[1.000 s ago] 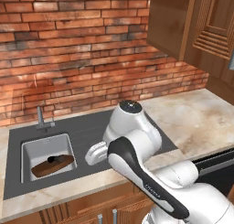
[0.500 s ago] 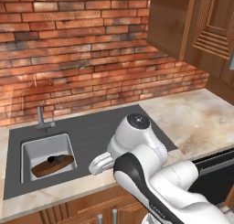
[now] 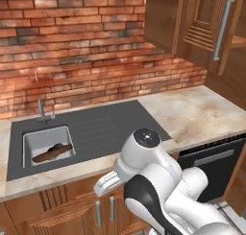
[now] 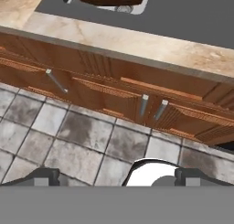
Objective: Move the cutting board and knife to the sink. Then move spray from the cabinet to the counter.
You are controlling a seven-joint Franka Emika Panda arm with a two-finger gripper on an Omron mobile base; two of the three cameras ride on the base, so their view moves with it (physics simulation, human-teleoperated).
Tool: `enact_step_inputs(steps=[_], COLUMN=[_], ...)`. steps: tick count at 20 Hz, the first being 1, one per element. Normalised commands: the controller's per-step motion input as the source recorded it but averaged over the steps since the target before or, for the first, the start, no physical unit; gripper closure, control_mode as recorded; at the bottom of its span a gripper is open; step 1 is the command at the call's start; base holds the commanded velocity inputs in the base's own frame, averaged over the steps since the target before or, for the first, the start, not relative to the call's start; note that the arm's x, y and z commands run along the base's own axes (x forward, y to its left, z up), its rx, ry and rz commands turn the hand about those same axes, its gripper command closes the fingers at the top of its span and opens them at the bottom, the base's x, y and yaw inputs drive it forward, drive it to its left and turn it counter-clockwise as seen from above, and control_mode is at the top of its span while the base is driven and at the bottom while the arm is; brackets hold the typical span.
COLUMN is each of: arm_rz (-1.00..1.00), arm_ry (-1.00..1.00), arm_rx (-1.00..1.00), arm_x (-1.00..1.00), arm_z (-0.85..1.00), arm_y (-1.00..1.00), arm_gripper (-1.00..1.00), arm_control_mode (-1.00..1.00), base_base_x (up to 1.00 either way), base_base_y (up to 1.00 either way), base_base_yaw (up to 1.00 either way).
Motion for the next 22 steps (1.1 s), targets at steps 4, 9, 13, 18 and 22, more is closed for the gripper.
enact_step_inputs(steps=[4, 9, 13, 18, 22], arm_rz=[0.00, 0.00, 0.00, 0.00, 0.00], arm_ry=[0.00, 0.00, 0.00, 0.00, 0.00], arm_rx=[0.00, 0.00, 0.00, 0.00, 0.00], arm_x=[0.00, 0.00, 0.00, 0.00, 0.00], arm_z=[0.00, 0.00, 0.00, 0.00, 0.00], arm_y=[0.00, 0.00, 0.00, 0.00, 0.00], arm_gripper=[-1.00, -1.00, -1.00, -1.00, -1.00], arm_control_mode=[1.00, 1.00, 1.00, 1.00, 1.00], base_base_x=[-0.57, -0.24, -0.01, 0.00, -0.06], base_base_y=[-0.07, -0.68, -0.98, -0.91, -0.79], base_base_yaw=[-0.02, -0.06, -0.06, -0.04, -0.01])
